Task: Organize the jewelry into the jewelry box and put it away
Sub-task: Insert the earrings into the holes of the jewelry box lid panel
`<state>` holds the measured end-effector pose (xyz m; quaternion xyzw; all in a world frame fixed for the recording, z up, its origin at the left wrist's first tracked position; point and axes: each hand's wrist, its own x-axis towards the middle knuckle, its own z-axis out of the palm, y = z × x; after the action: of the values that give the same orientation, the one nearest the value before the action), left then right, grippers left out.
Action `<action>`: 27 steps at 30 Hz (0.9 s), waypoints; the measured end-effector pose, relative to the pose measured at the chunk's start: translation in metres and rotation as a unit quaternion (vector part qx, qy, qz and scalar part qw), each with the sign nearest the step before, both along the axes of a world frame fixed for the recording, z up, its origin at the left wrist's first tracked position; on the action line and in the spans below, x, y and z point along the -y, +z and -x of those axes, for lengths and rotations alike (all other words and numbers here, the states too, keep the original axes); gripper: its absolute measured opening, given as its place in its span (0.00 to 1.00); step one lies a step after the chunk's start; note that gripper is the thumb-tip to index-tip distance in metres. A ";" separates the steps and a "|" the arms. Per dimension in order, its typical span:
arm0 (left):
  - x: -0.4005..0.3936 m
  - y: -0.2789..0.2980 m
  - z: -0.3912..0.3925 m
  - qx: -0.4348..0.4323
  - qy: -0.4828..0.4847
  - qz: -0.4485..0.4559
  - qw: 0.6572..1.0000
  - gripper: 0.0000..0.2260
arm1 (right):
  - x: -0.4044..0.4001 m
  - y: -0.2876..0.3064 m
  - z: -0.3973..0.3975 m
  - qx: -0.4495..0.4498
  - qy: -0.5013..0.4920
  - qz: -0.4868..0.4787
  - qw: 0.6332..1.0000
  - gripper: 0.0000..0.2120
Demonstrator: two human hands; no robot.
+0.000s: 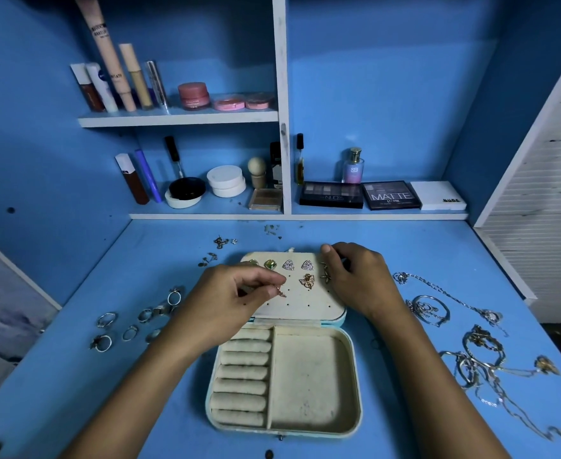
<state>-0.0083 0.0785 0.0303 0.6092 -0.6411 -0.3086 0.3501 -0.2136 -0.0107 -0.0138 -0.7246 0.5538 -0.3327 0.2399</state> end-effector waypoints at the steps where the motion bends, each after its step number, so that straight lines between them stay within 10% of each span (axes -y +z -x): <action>1: 0.002 -0.001 0.000 0.017 0.000 0.003 1.000 0.10 | 0.000 0.000 0.000 0.001 0.000 0.000 1.000 0.17; 18: 0.026 -0.012 0.015 0.085 0.032 0.090 0.992 0.06 | 0.001 -0.001 0.000 0.000 0.001 0.010 1.000 0.18; 27: 0.024 -0.006 0.017 -0.007 0.016 -0.017 1.000 0.10 | 0.001 0.000 -0.001 0.004 -0.001 0.007 1.000 0.18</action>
<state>-0.0251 0.0541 0.0241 0.6228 -0.6237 -0.3183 0.3491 -0.2129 -0.0121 -0.0140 -0.7240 0.5515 -0.3400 0.2368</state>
